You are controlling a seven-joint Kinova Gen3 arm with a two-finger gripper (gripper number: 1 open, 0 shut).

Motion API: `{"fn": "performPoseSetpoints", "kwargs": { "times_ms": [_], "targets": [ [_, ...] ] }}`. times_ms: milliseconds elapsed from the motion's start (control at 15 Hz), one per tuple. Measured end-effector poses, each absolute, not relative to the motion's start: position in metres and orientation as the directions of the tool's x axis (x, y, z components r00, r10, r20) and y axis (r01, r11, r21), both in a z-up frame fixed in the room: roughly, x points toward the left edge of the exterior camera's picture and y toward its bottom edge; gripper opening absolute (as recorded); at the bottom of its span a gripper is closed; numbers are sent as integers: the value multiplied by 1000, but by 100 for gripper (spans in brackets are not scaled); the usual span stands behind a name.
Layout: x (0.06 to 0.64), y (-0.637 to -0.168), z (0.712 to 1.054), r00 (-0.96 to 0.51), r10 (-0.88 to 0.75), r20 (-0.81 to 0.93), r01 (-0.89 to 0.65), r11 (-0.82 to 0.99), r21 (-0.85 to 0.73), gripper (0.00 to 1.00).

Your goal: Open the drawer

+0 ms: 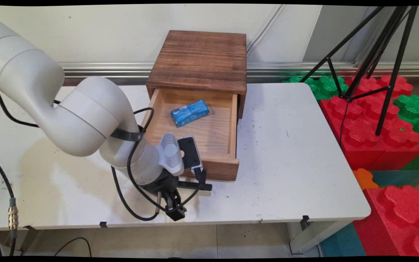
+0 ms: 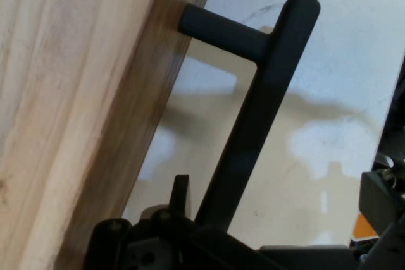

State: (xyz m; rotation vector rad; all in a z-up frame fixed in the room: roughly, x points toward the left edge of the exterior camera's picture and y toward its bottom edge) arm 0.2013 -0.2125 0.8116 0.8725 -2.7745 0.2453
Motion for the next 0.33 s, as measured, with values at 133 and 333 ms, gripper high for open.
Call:
{"fn": "performPoseSetpoints", "kwargs": {
  "times_ms": [133, 333],
  "targets": [
    [201, -210, 812, -798, -543, 261, -580, 809, -93, 100],
    [200, -207, 813, -797, -543, 264, -582, 807, -100, 100]
  ]
}}
